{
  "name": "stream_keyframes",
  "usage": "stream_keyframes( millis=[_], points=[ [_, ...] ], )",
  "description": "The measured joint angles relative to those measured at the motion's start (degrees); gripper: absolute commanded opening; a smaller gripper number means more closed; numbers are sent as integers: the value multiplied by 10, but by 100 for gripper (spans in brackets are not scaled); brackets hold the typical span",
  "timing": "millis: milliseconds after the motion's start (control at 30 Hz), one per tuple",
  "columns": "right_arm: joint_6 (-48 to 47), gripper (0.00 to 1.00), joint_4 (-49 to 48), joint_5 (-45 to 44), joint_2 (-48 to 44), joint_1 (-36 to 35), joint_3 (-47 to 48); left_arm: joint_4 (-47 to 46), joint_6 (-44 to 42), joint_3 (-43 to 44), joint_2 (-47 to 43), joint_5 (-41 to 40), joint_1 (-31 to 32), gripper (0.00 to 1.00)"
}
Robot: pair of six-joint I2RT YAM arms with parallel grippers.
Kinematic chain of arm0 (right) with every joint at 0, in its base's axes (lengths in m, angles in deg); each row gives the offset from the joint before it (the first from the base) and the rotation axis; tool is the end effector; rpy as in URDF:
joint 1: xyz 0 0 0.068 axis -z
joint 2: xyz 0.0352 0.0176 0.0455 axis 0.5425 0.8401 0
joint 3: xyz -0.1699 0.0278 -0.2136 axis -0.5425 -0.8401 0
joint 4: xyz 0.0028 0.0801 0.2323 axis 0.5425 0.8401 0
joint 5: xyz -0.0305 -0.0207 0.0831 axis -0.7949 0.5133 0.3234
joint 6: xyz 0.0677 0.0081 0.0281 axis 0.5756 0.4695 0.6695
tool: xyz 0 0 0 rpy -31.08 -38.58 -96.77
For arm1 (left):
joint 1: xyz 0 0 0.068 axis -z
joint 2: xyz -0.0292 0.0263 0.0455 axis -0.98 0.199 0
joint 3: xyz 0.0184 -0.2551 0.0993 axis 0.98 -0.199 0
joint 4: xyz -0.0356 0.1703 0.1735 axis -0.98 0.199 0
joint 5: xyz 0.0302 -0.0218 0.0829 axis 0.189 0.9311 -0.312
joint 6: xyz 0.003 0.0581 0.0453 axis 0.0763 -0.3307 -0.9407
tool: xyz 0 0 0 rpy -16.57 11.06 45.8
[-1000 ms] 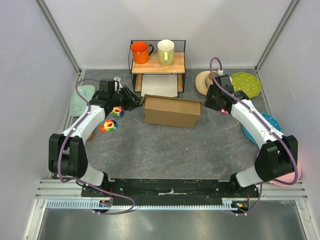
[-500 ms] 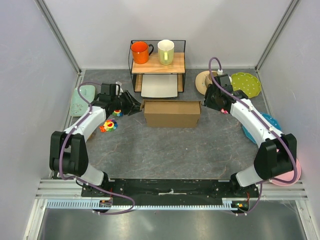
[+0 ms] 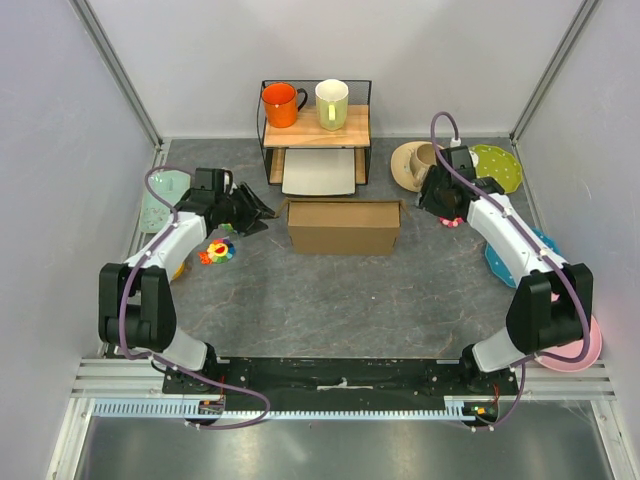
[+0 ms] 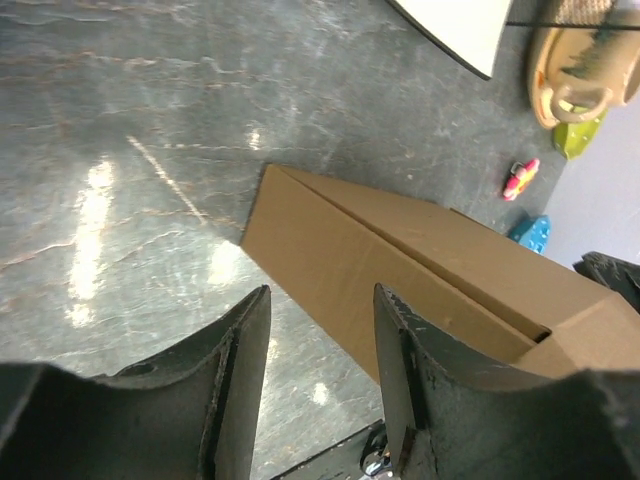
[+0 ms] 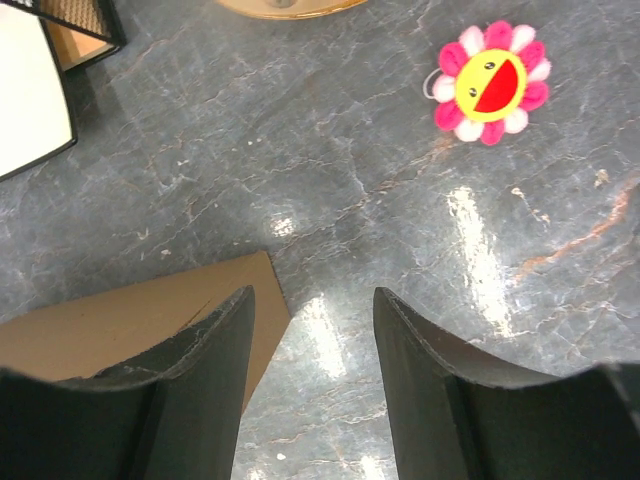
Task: Fold the paper box
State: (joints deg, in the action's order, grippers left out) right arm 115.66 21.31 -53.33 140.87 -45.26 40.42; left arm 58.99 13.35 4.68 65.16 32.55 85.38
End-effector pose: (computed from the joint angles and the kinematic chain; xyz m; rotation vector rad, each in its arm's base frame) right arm 0.3233 0.0619 0.2727 0.4956 2.3985 0.1710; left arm 0.3185 -0.0641 0.2290 -0.6365 2.4357 -0.9183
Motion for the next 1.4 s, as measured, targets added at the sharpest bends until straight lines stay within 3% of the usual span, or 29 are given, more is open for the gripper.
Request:
stream_keyframes(
  millis=[300,467,833,1400],
  points=[
    [8,58,12,-41,-68,8,-3,57,-9,3,-39,-91,-16,53],
    [-23,61,-1,-39,-150,-41,-2,59,-10,5,-98,-120,-16,54],
    [-119,60,7,9,-235,-116,-42,80,-13,31,-103,-176,-16,54],
    [-156,52,-2,7,-144,-116,-65,19,-13,31,-163,-171,-16,51]
  ],
)
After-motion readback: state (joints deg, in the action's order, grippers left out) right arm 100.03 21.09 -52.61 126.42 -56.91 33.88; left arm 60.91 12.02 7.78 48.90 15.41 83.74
